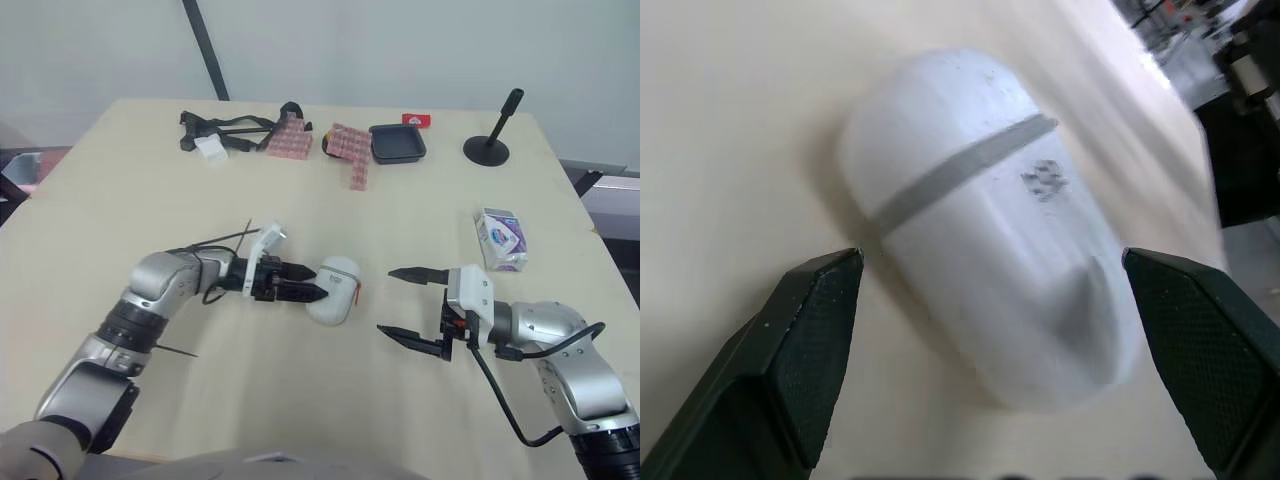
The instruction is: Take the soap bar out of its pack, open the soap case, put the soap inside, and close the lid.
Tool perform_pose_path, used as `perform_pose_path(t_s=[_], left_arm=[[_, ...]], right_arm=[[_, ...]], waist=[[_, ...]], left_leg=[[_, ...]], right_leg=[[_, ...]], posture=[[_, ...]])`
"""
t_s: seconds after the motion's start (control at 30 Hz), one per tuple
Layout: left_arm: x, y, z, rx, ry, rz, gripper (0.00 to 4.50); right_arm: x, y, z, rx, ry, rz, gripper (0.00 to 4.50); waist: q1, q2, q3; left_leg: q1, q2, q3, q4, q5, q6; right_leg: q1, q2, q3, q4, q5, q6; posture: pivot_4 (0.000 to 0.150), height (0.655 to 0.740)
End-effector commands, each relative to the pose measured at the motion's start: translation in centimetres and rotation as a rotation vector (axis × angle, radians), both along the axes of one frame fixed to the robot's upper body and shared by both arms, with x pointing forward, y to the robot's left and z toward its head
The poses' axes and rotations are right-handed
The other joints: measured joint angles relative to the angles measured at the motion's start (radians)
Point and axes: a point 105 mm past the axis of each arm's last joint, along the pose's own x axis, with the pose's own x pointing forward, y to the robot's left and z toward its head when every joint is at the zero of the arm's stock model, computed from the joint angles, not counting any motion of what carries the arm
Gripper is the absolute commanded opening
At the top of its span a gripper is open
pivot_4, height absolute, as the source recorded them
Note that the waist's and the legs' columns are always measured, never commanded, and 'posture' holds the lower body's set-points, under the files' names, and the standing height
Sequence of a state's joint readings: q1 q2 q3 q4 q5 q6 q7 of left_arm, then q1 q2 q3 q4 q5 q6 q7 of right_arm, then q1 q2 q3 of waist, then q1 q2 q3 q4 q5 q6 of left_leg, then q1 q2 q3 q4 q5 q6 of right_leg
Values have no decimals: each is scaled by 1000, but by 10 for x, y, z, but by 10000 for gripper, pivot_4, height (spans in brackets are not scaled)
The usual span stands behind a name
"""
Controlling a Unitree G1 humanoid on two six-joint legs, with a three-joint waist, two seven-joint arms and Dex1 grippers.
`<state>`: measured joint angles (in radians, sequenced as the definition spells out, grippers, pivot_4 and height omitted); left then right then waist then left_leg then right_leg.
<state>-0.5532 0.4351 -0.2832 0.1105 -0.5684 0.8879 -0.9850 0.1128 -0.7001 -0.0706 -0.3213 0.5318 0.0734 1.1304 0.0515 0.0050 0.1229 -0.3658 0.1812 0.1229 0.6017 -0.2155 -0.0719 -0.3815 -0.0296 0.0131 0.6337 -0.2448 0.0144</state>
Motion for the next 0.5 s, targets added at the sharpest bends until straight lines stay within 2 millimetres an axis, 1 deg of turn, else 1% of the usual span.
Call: perform_pose_path(t_s=[0.03, 0.1, 0.13, 0.23, 0.33, 0.4, 0.5], left_arm=[[4, 13, 24, -72, -164, -22, 44581], [6, 17, 29, -75, -245, -31, 44581], [9, 21, 34, -72, -339, -25, 44581], [15, 28, 39, -47, -538, -4, 44581], [22, 38, 40, -5, -718, 80, 44581], [23, 43, 37, 4, -760, 131, 44581], [18, 48, 26, 27, -763, 171, 44581]], right_arm=[[4, -4, 9, 7, -31, -20, 45000], [4, -5, 9, 9, -28, -29, 45000], [5, -6, 9, 16, -23, -39, 45000], [6, -9, 8, 33, -9, -71, 45000], [10, -17, 2, 62, 1, -159, 45000], [11, -24, -4, 55, 7, -200, 45000], [12, -35, -13, 47, 18, -264, 45000]], waist=[[1, 0, 0], [4, 0, 0], [6, 0, 0], [9, 0, 0], [11, 0, 0], [12, 0, 0], [12, 0, 0]], left_leg=[[-1, 0, 0, -1, 0, 0], [-5, 0, 0, -1, 0, -1], [-7, 0, -1, -1, 1, -3], [-9, 0, -1, -1, 2, -5], [-9, 0, -1, -2, 1, -6], [-9, 0, -2, -2, 1, -6], [-9, 0, -2, -1, 1, -6]], right_leg=[[-1, 0, 0, -1, 0, 0], [-3, 0, -2, -3, 0, 0], [-5, 0, -2, -3, 0, 0], [-5, 0, -3, -5, 0, 0], [-5, 0, -4, -5, 0, 0], [-5, 0, -4, -5, 0, 1], [-5, 0, -5, -5, 0, 1]], posture=[[1500, 7400], [1500, 7400], [1500, 7400], [1500, 7400], [1500, 7400], [1500, 7400], [1500, 7400]])
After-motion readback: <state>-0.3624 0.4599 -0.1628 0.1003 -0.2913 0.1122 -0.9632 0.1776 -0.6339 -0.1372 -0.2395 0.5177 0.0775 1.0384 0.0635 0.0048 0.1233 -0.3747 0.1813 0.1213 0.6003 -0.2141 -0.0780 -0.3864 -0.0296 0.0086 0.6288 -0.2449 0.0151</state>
